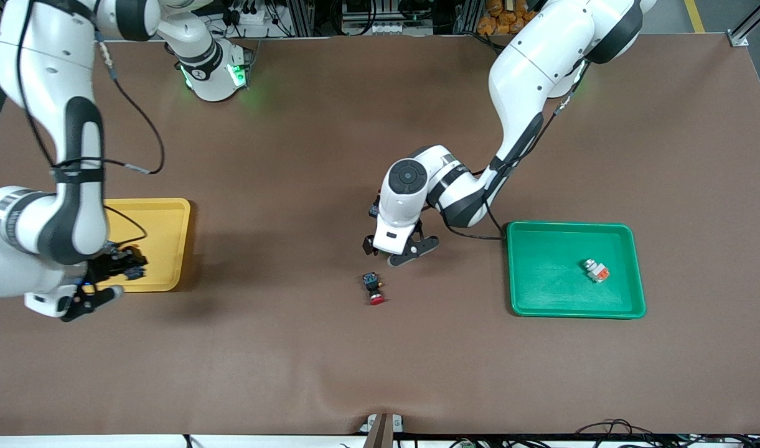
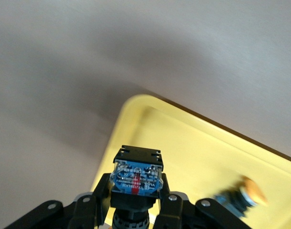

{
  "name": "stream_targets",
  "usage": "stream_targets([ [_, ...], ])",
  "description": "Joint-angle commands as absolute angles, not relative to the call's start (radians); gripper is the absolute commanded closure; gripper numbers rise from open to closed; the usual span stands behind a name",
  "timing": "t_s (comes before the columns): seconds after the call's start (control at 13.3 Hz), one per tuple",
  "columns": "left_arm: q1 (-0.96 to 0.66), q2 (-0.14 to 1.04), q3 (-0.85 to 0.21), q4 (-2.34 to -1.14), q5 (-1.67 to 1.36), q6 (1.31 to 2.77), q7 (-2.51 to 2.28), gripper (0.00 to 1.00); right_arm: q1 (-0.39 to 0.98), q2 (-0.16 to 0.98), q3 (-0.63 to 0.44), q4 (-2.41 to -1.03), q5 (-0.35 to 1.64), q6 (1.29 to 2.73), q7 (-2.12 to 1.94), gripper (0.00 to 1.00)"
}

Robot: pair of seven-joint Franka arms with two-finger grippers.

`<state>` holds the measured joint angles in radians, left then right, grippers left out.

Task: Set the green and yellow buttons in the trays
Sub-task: 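Place the yellow button in the yellow tray while the left gripper grasps a green button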

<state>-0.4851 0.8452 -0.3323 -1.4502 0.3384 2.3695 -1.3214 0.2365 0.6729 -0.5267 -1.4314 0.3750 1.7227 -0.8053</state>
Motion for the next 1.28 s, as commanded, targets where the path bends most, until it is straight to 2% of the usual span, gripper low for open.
stream_targets([
  [0.0,-0.494,0.865,-0.324,-1.430,0.373,2.364,-1.237,0.00,0.172,0.664,-0.508,-1.428,0.362,1.710,-0.906,0.34],
  [0.08,-0.497,0.873,-0.325,-1.428,0.373,2.364,-1.203,0.00,0.166,0.661,-0.508,-1.430,0.364,1.706,-0.925,0.00],
  [0.3,-0.503,0.888,-0.325,-1.428,0.365,2.364,-1.112,0.00,0.181,0.643,-0.511,-1.419,0.364,1.684,-0.908,0.00],
  [0.45,-0.506,0.888,-0.325,-1.430,0.364,2.364,-1.080,0.00,0.196,0.589,-0.511,-1.414,0.362,1.675,-0.862,0.00],
  [0.53,-0.506,0.888,-0.325,-1.431,0.362,2.364,-1.053,0.04,0.210,0.569,-0.515,-1.414,0.351,1.654,-0.827,0.00],
  [0.68,-0.506,0.893,-0.325,-1.433,0.359,2.364,-1.003,0.23,0.244,0.504,-0.517,-1.417,0.309,1.623,-0.777,0.00],
  [0.83,-0.506,0.897,-0.325,-1.433,0.359,2.364,-0.989,0.50,0.279,0.436,-0.515,-1.417,0.266,1.592,-0.720,0.00],
  [0.98,-0.506,0.897,-0.327,-1.440,0.354,2.356,-0.985,1.00,0.317,0.376,-0.517,-1.417,0.230,1.580,-0.671,0.00],
  [1.2,-0.489,0.882,-0.328,-1.442,0.354,2.303,-0.985,1.00,0.403,0.278,-0.514,-1.417,0.152,1.511,-0.517,0.00],
])
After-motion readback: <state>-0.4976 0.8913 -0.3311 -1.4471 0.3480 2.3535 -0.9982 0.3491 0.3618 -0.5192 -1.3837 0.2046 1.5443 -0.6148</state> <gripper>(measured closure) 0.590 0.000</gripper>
